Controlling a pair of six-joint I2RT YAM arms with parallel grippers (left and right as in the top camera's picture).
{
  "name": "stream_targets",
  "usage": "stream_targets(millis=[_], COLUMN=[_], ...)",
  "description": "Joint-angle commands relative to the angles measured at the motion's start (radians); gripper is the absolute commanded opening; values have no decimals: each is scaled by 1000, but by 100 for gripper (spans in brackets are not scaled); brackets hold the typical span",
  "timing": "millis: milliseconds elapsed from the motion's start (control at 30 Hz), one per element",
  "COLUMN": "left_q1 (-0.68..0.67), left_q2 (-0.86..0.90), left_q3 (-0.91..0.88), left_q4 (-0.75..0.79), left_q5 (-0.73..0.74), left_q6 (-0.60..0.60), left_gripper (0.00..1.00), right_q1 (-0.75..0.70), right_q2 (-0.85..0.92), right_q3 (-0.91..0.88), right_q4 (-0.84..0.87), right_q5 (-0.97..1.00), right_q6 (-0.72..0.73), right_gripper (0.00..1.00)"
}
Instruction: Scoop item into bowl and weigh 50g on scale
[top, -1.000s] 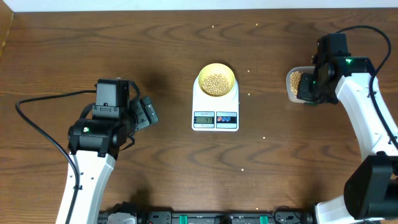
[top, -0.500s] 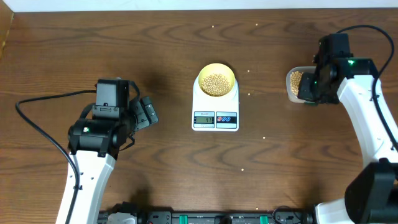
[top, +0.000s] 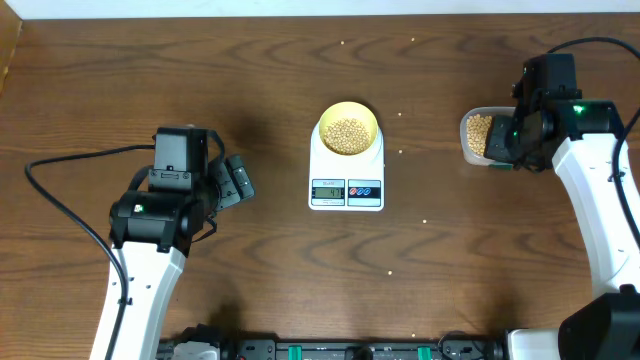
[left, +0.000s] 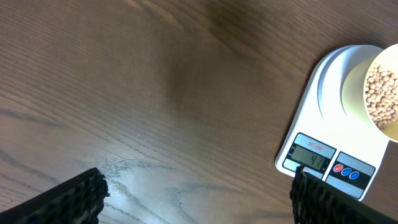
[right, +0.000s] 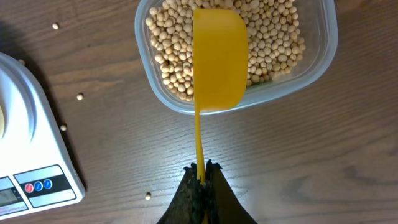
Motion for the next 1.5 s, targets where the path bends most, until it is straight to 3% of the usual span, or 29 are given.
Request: stream_targets(millis=[0,1467], left_q1=[6,6], left_q2=[1,1], left_q3=[11,11], left_q4=[-2,-2], left_q5=[-17,-17], left_q6=[-1,-1], left_gripper=[96,96], right_q1=[-3,-3], right_q2=[-18,-18], right_q3=[-6,-6], right_q4=[-12,0], right_q5=[-3,-37], right_q6=[12,5], right_gripper=[1,1])
